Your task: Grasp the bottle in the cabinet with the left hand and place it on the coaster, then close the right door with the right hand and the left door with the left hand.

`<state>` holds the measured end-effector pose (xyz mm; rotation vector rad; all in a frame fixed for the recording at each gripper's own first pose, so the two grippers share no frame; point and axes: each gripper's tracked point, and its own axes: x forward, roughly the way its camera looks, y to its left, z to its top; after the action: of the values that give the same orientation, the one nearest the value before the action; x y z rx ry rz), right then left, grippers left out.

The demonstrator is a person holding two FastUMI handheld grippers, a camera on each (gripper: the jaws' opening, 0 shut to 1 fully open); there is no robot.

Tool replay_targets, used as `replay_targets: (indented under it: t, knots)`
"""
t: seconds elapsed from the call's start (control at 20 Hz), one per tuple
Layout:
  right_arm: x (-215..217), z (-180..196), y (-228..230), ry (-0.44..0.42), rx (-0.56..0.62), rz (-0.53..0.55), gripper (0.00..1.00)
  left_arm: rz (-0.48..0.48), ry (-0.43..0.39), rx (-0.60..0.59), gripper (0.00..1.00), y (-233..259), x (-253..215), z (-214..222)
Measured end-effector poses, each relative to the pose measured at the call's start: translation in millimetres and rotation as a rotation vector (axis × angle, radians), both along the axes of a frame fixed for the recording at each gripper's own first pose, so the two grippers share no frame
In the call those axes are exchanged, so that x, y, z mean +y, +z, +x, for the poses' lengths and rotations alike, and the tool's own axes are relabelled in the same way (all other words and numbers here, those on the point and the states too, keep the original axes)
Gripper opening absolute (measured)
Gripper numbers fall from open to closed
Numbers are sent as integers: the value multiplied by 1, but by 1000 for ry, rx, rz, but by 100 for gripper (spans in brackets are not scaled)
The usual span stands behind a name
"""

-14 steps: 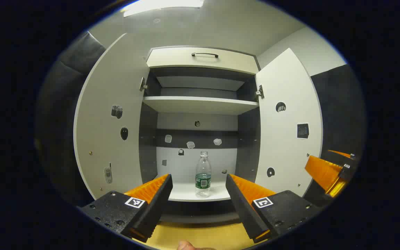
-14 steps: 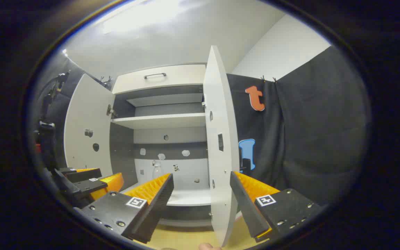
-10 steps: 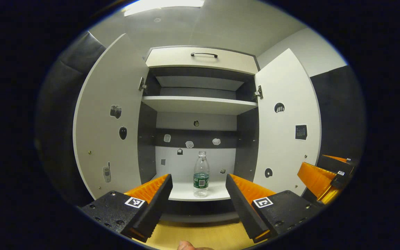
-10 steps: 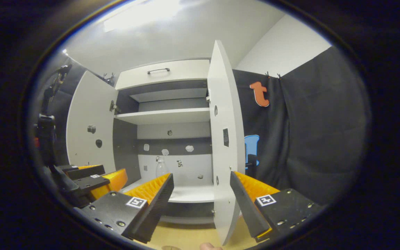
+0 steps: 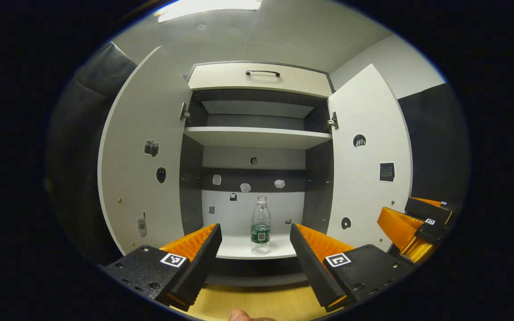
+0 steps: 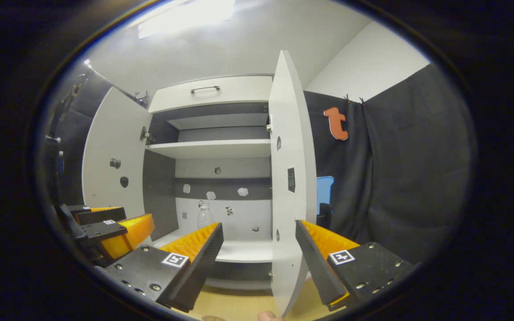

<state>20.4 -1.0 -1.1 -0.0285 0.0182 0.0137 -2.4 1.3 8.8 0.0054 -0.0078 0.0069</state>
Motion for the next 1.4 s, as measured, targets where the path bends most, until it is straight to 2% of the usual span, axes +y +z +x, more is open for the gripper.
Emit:
replay_targets:
  t: [0.25, 0.3, 0.35, 0.4, 0.45, 0.5, 0.75, 0.8, 1.0, 1.05, 1.15, 1.4]
  knots:
    - [-3, 0, 0, -10, -4, -5, 96, -8, -1, 3, 97, -1, 0, 1]
    - [-3, 0, 0, -10, -4, -7, 99, -11, -6, 5, 95, -2, -1, 2]
    - [-4, 0, 0, -10, -3, -11, 96, -15, -12, 8, 97, -3, -1, 2]
    - [-5, 0, 0, -13, -4, -16, 100, -23, -19, 11, 95, -4, -2, 4]
    - [-7, 0, 0, -15, -5, -18, 96, -30, -26, 18, 97, -6, -4, 6]
    - [-8, 0, 0, -16, -2, -17, 96, -34, -34, 26, 95, -8, -7, 8]
    - [-23, -4, 2, -53, -14, -27, 99, -39, -62, 40, 97, -12, -18, 17]
    - [-26, -5, 4, -60, -19, -29, 96, -42, -69, 43, 95, -13, -21, 20]
    - [-38, -10, 7, -90, -36, -47, 96, -24, -106, 66, 99, -21, -25, 47]
    - [-42, -12, 7, -100, -38, -51, 96, -24, -110, 64, 97, -22, -24, 54]
    - [-52, -15, 8, -123, -41, -62, 99, -22, -109, 64, 97, -24, -21, 74]
    - [-78, -21, 9, -195, -50, -88, 96, 5, -86, 77, 97, -34, -12, 131]
